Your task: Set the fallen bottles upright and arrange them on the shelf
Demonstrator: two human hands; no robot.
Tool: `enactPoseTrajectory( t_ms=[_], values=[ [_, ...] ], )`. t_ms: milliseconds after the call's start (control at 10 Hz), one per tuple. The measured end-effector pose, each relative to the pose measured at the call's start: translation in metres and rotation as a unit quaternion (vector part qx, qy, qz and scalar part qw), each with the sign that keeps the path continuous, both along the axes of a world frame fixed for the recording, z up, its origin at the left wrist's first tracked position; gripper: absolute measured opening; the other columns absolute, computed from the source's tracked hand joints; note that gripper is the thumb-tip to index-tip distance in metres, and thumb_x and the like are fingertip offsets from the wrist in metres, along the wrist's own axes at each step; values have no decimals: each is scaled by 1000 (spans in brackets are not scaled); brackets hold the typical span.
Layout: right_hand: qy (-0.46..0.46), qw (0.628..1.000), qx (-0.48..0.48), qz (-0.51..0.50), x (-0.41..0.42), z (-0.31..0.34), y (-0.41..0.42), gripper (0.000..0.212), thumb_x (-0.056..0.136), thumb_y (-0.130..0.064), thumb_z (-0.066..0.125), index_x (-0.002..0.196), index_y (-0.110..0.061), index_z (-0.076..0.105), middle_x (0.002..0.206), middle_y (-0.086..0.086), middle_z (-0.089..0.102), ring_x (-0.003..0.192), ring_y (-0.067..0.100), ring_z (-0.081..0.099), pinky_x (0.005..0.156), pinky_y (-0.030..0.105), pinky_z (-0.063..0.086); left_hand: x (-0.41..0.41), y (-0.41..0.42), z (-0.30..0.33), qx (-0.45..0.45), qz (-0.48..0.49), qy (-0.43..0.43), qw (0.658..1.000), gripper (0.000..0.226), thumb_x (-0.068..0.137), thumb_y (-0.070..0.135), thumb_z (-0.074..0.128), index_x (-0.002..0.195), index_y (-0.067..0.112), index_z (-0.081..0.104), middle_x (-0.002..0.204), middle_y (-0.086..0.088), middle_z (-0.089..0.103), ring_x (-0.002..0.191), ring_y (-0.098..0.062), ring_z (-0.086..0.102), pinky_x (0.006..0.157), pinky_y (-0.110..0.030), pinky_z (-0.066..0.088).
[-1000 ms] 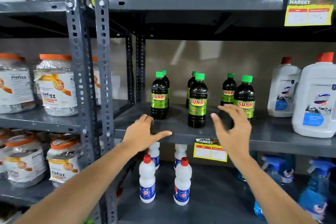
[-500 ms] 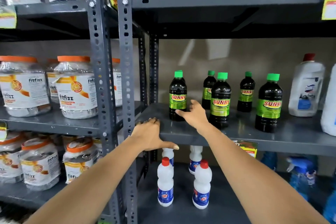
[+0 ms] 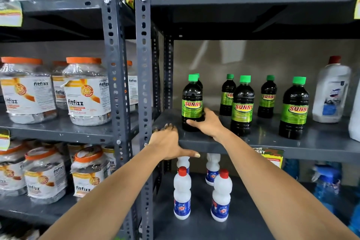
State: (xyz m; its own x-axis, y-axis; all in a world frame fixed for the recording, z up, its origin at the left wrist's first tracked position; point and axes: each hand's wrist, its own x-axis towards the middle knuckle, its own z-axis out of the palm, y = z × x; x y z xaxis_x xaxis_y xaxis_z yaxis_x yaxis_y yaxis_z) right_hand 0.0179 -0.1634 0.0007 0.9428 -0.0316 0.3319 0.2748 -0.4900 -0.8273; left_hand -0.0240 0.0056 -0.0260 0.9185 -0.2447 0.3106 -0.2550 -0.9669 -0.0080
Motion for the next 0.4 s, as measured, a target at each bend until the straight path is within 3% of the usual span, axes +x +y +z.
enactPoseTrajectory(
  t_ms=[300, 400],
  values=[
    [-1, 999, -32, -2, -18, 5, 5, 75, 73, -37, 81, 135, -16, 45, 135, 5, 59, 125, 24, 54, 98, 31, 42, -8, -2, 7, -4, 15, 13, 1000, 141, 43, 102, 43, 145, 6, 34, 149, -13, 42, 133, -30, 44, 104, -44, 42],
    [-49, 999, 13, -19, -31, 2, 8, 83, 70, -35, 84, 138, -14, 41, 139, 7, 53, 129, 24, 50, 97, 28, 39, -15, -2, 4, -13, 28, -1, 1000, 140, 50, 99, 47, 149, 2, 25, 154, -18, 33, 140, -35, 34, 111, -43, 32]
  ],
)
